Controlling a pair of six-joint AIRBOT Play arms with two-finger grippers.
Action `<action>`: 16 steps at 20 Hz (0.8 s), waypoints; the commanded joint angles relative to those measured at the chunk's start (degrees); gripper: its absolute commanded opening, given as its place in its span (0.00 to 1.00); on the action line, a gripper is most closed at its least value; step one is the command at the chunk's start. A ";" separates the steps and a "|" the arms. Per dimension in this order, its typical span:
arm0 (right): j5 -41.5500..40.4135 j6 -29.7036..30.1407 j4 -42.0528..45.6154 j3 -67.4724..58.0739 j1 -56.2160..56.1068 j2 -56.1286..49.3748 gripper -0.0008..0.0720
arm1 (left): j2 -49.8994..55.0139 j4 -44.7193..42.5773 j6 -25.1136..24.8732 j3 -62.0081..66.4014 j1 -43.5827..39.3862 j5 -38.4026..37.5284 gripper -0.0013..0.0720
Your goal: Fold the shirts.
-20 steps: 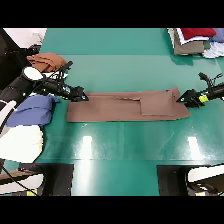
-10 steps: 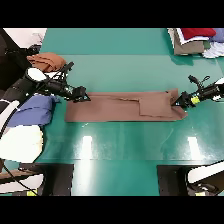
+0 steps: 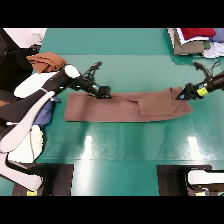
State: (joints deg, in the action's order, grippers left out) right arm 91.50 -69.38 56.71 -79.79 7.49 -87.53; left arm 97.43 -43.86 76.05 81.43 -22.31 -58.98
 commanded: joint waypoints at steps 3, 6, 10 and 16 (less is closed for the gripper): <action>1.25 -8.68 -3.76 -11.61 -6.29 7.21 0.03 | 9.51 -0.02 1.36 10.88 -7.85 0.61 0.05; 1.90 -12.15 -7.91 -17.75 -9.62 7.15 0.03 | 10.80 0.02 1.84 11.26 -9.35 1.14 0.05; 0.61 -13.90 -9.90 -21.57 -15.04 7.15 0.03 | 11.08 0.61 1.99 11.23 -10.21 4.31 0.05; -3.69 -13.88 -13.62 -21.70 -21.75 6.16 0.03 | 11.08 0.17 1.97 11.26 -10.99 7.50 0.05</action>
State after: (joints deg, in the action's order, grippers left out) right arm 89.65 -82.91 44.88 -100.99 -11.29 -80.86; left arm 108.40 -43.38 78.02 92.58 -33.01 -52.95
